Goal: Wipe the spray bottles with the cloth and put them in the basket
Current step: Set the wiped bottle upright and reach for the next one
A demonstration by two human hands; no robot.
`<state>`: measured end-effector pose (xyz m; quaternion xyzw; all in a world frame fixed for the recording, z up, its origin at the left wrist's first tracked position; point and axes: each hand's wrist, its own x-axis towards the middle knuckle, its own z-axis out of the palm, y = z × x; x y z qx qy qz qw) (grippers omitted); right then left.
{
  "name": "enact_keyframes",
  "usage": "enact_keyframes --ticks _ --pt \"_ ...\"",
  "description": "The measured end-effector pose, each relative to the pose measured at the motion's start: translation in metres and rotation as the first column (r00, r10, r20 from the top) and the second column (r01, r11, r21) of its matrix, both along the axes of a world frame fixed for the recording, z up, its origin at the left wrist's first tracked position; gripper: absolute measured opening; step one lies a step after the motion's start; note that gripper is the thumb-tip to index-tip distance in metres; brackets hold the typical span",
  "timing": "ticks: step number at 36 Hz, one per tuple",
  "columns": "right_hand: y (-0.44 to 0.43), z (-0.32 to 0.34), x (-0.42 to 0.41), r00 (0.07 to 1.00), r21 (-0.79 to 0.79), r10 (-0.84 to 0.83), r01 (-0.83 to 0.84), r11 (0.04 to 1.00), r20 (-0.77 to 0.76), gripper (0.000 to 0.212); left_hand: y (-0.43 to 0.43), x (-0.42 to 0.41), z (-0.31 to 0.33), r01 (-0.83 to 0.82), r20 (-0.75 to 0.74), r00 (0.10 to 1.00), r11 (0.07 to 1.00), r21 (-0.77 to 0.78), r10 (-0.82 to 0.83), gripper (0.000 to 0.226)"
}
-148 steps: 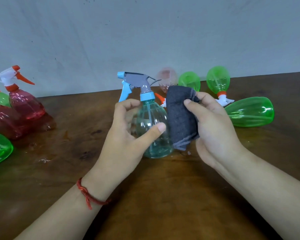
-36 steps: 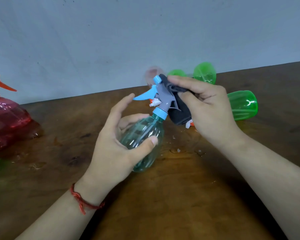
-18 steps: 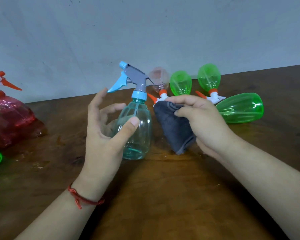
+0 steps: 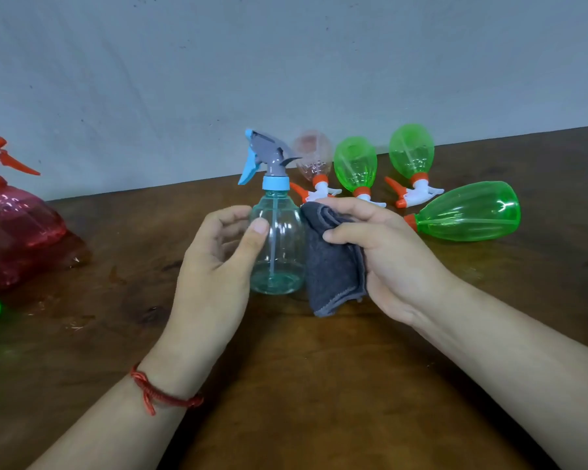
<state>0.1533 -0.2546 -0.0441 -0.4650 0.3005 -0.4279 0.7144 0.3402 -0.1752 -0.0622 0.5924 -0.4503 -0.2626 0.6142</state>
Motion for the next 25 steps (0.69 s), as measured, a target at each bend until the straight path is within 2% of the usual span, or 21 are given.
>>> enact_keyframes --ticks 3,6,10,14,19,25 --pt "0.005 0.002 0.0 0.998 -0.022 0.058 -0.058 0.998 0.008 0.042 0.004 -0.008 0.002 0.074 -0.095 0.993 0.997 0.022 -0.071 0.054" --pt "0.013 0.007 0.001 0.995 -0.076 0.1 -0.1 0.992 0.005 0.041 0.005 -0.014 0.004 0.09 -0.064 0.994 0.996 0.0 -0.089 0.067" --pt "0.014 0.01 0.0 0.998 -0.136 -0.049 0.052 0.989 0.029 0.039 0.007 -0.01 0.008 0.089 -0.119 0.988 0.995 -0.047 -0.094 0.053" --pt "0.008 0.008 -0.002 0.977 -0.276 -0.213 0.204 0.939 0.0 0.04 0.009 -0.009 0.009 0.11 -0.157 0.98 0.991 -0.072 -0.12 0.047" --pt "0.013 0.003 0.001 0.979 -0.409 -0.192 0.147 0.901 -0.072 0.041 0.009 -0.013 0.006 0.141 -0.12 0.982 0.989 -0.049 -0.146 0.035" --pt "0.016 0.0 0.002 0.98 -0.417 -0.174 0.12 0.901 -0.094 0.038 0.012 -0.013 0.007 0.115 -0.032 0.992 0.99 -0.086 -0.119 0.036"
